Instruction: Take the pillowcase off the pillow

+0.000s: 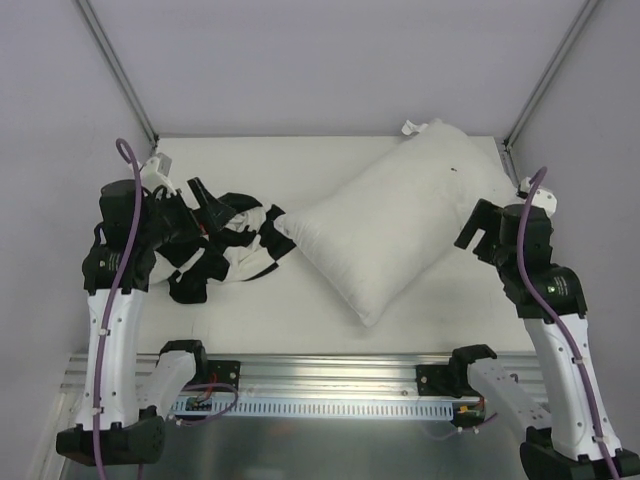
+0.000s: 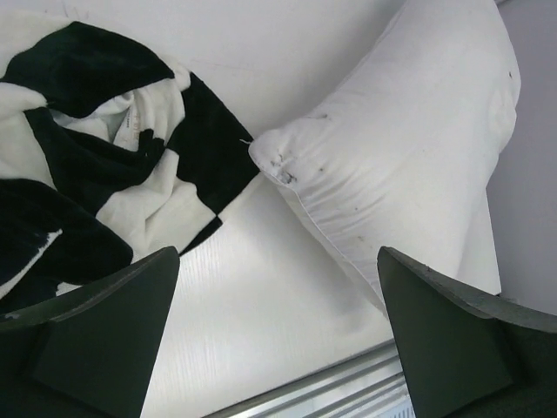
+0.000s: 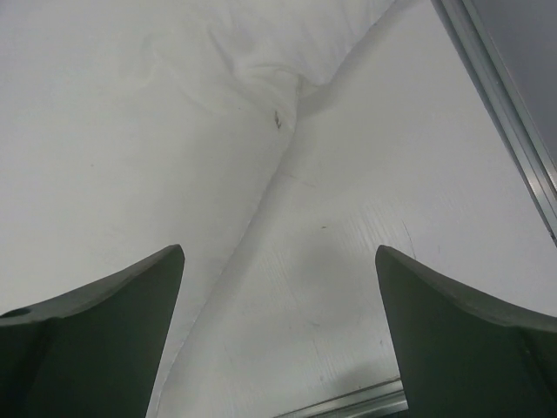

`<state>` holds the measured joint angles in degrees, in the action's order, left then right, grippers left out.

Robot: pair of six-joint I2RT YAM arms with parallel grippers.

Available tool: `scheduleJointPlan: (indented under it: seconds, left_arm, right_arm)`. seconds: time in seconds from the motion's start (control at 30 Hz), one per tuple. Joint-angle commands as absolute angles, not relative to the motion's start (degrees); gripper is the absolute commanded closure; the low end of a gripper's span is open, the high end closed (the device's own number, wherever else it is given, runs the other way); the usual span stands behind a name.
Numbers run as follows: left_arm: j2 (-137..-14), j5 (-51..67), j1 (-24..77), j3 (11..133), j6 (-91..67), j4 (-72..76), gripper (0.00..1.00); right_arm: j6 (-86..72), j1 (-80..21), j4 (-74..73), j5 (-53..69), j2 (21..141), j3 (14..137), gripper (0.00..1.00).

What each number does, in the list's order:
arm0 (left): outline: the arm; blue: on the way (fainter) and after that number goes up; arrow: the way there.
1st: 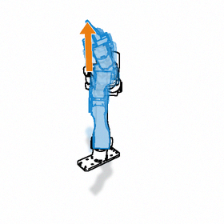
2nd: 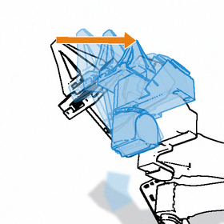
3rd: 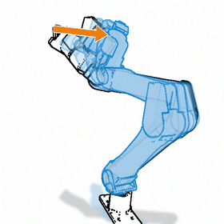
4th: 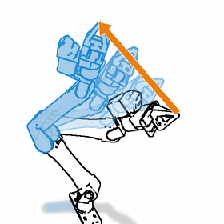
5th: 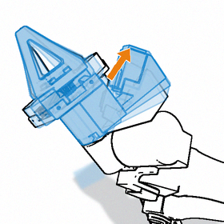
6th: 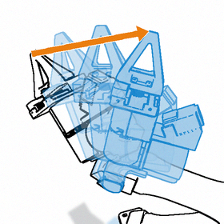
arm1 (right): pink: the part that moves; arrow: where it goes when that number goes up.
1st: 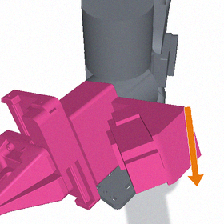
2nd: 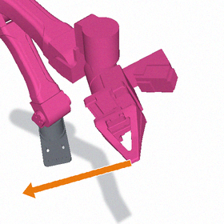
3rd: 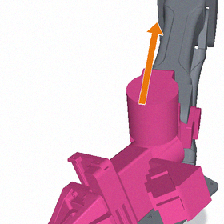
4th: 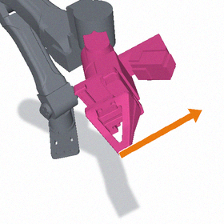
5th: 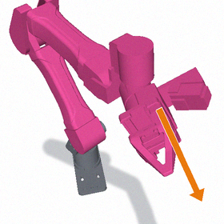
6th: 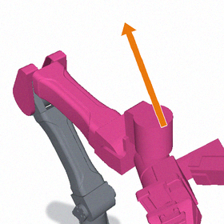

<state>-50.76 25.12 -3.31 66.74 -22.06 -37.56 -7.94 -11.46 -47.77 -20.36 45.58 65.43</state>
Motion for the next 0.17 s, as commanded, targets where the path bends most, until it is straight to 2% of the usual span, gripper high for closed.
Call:
scheduleJointPlan:
  seconds: [0.0, 0.13]
  left_arm:
    - [-46.06, 27.86, -2.81, 64.17, -21.19, -37.71, 0.01]
    - [-43.33, 29.35, -2.73, 62.49, -19.87, -37.71, 0.01]
  right_arm:
    - [-8.35, -11.78, -49.75, -23.82, 44.3, 63.28, 0.04]
    - [-9.23, -11.87, -49.57, -25.83, 45.08, 63.19, 0.04]
